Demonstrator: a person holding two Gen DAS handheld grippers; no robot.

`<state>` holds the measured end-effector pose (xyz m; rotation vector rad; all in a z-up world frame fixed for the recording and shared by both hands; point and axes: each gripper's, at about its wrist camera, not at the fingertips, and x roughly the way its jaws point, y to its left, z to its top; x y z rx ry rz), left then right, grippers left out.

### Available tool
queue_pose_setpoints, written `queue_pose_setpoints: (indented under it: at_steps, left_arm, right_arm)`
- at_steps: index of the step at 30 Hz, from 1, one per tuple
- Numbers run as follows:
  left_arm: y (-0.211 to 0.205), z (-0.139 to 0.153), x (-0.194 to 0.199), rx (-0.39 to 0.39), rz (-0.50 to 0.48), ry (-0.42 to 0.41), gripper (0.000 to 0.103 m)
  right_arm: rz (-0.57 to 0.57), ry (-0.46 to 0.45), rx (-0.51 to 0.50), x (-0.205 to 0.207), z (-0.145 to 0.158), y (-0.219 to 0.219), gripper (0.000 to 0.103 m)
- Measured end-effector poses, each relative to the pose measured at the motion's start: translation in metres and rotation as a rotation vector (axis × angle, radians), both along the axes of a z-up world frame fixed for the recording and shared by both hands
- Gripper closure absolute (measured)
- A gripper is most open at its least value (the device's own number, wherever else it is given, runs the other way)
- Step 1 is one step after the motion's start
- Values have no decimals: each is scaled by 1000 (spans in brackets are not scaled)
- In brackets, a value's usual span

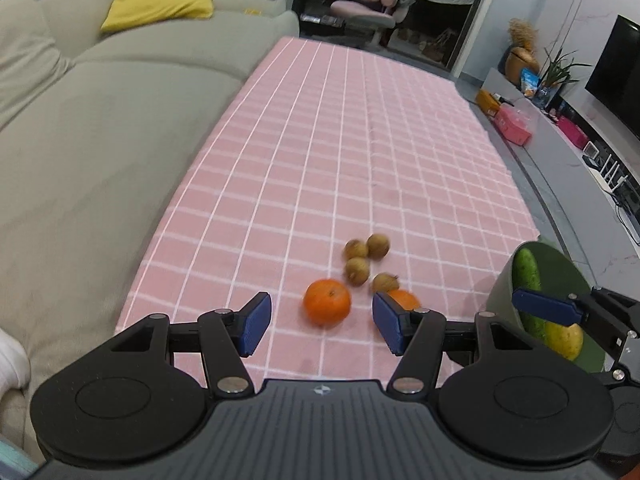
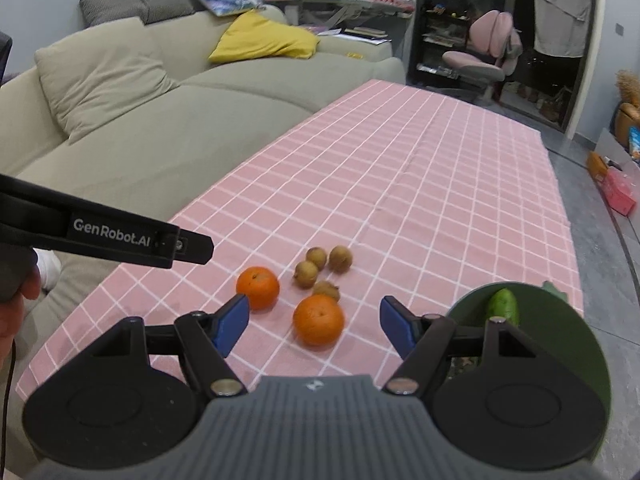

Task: Organize fruits
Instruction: 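Grasp an orange with the left tool while the right tool grasps the last orange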

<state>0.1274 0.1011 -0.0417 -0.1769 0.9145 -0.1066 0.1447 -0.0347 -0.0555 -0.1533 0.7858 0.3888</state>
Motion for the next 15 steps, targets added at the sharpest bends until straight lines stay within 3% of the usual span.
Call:
queue_pose_setpoints:
  at_steps: [15]
  left_arm:
    - [-7, -44, 30, -60, -30, 93, 34]
  right_arm:
    - [58, 75, -108, 29, -47, 16, 37]
